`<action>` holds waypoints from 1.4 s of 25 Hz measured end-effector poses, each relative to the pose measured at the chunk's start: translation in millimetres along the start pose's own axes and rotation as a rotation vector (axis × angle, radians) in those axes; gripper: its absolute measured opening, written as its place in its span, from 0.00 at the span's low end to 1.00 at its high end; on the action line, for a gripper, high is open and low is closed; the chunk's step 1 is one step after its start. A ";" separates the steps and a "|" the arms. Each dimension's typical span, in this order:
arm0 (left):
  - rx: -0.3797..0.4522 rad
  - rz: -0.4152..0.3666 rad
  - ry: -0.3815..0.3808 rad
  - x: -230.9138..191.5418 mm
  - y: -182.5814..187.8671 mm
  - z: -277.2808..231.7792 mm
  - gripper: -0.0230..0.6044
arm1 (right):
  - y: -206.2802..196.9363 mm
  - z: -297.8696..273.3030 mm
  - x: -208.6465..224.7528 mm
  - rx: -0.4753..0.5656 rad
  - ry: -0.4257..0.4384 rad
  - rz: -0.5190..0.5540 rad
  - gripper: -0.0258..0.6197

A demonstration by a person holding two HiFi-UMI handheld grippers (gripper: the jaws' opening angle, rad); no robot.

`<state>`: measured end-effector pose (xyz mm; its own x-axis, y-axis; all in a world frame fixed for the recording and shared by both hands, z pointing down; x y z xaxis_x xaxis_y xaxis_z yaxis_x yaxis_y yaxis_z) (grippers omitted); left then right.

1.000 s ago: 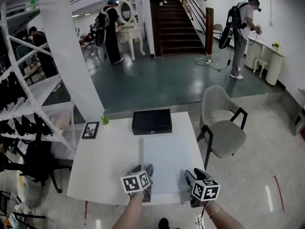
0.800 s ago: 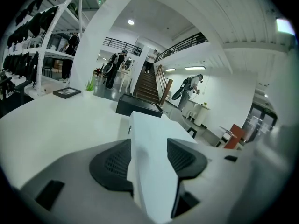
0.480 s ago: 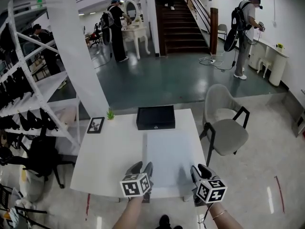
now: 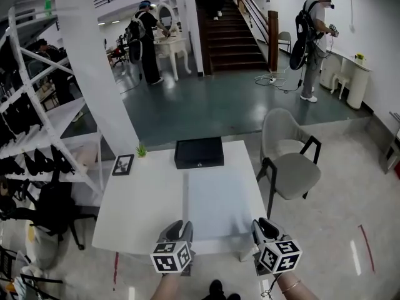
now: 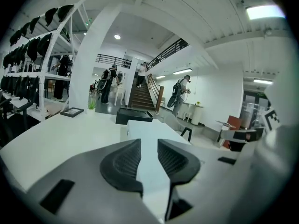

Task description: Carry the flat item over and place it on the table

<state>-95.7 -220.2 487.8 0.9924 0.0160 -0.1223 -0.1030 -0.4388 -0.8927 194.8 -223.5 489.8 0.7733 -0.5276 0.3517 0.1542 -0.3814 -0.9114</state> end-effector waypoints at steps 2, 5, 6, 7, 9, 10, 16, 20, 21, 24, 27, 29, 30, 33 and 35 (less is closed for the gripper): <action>0.006 0.000 -0.003 0.4 -3.5 9.1 0.19 | -1.8 7.6 -4.4 0.006 -0.002 0.003 0.14; 0.019 -0.004 -0.012 2.7 -6.8 19.2 0.16 | -5.8 17.0 -9.8 0.012 -0.013 0.007 0.10; 0.023 -0.007 -0.014 3.0 -7.6 22.3 0.16 | -7.7 19.8 -12.0 0.011 -0.018 0.008 0.10; 0.024 -0.010 -0.014 3.1 -8.5 25.7 0.15 | -9.9 23.0 -14.4 0.010 -0.024 0.006 0.10; 0.027 -0.015 -0.011 3.6 -10.3 32.5 0.13 | -13.4 30.2 -17.8 0.011 -0.036 0.000 0.09; 0.028 -0.015 -0.011 4.6 -11.2 35.4 0.13 | -14.2 33.7 -18.1 0.013 -0.043 -0.002 0.08; 0.032 0.010 -0.026 6.4 -18.5 47.5 0.11 | -14.6 42.0 -18.9 0.026 -0.053 0.019 0.04; 0.034 0.015 -0.028 5.6 -23.1 51.8 0.11 | -14.9 40.9 -23.9 0.020 -0.025 0.019 0.04; 0.037 0.015 -0.028 5.5 -23.2 52.2 0.11 | -15.3 40.1 -25.2 0.019 -0.018 0.017 0.04; 0.049 0.020 -0.027 4.3 -21.1 53.5 0.11 | -16.1 38.4 -28.9 0.016 -0.010 0.019 0.04; 0.056 0.021 -0.023 3.0 -18.1 53.9 0.11 | -15.2 36.2 -29.8 0.023 -0.006 0.013 0.04; 0.057 0.020 -0.023 1.2 -17.7 53.2 0.11 | -14.8 33.8 -30.5 0.025 -0.003 0.014 0.04; 0.056 0.020 -0.024 0.1 -17.9 52.9 0.11 | -14.8 32.7 -31.4 0.025 -0.002 0.017 0.04; 0.055 0.025 -0.029 -1.0 -20.1 52.2 0.11 | -15.2 32.1 -32.6 0.025 -0.002 0.017 0.04; 0.055 0.028 -0.031 -0.4 -20.0 52.2 0.11 | -15.3 33.2 -32.4 0.022 -0.005 0.015 0.04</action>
<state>-97.5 -164.5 483.1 0.9866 0.0326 -0.1601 -0.1349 -0.3897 -0.9110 187.9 -175.3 485.2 0.7787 -0.5293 0.3370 0.1564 -0.3564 -0.9211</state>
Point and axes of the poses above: the fingertips, and each gripper's own axes: z backward along the fingers, x to its right, y out of its top, the point moved 8 cm from there along z, backward along the fingers, and after that the axes turned 11 degrees about y, right-handed, at the moved point
